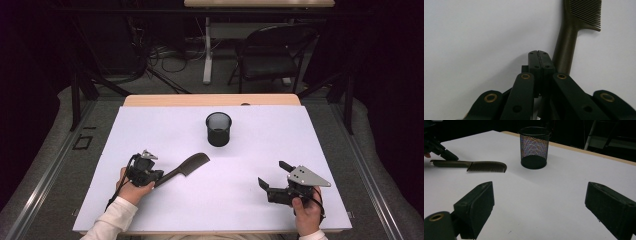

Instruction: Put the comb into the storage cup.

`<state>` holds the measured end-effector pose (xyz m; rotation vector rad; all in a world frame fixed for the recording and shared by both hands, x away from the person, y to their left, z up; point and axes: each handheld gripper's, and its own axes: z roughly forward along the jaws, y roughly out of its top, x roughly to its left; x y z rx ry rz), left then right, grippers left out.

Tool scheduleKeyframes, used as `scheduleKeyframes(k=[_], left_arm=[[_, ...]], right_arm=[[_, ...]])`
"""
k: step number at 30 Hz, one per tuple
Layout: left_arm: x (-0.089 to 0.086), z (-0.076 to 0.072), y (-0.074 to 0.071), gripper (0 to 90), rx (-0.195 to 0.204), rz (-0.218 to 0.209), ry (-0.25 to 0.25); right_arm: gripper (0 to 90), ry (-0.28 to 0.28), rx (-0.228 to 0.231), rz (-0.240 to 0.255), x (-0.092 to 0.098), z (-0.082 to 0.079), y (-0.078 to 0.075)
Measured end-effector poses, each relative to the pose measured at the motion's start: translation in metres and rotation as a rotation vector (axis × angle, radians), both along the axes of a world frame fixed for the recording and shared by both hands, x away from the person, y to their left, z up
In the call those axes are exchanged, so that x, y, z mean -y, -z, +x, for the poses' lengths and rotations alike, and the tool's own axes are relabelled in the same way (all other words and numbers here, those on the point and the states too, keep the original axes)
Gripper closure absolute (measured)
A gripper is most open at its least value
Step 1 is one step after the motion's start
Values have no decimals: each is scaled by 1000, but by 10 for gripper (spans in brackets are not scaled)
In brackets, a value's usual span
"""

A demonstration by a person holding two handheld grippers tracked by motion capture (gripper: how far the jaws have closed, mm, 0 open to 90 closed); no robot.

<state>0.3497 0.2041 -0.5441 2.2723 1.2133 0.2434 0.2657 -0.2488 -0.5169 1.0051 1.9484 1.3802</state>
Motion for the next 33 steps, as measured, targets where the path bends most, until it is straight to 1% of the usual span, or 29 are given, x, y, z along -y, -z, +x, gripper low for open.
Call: scheduleKeyframes(k=[4, 7, 13, 19, 22, 23, 28, 30, 32, 33], left_arm=[[-1, -1, -1, 900, 6, -5, 2], [-3, -2, -4, 900, 15, -24, -8], [-6, -3, -6, 900, 31, -45, -21], [-5, -4, -7, 845, 38, -55, -19], [-6, -4, -8, 798, 38, -62, -17], [-7, -5, -8, 784, 39, -76, -20], [-9, -5, -11, 653, 40, -101, -8], [-9, -6, -12, 594, 50, -103, -10], [-10, -7, -12, 540, 75, -94, -3], [-10, -7, -13, 525, 77, -98, 0]], right_arm=[[87, 0, 0, 0, 0, 0, 0], [88, 0, -1, -1, 0, 0, 0], [90, -2, 1, -3, 0, 0, 0], [90, -5, -2, -5, 0, 0, 0], [92, -6, -3, -8, 0, 0, 0], [92, -7, -5, -6, 0, 0, 0], [93, -6, -7, -6, 0, 0, 0], [95, -7, -5, -5, 0, 0, 1], [95, -8, -4, -7, 0, 1, 1], [95, -8, -4, -6, 0, 1, 1]])
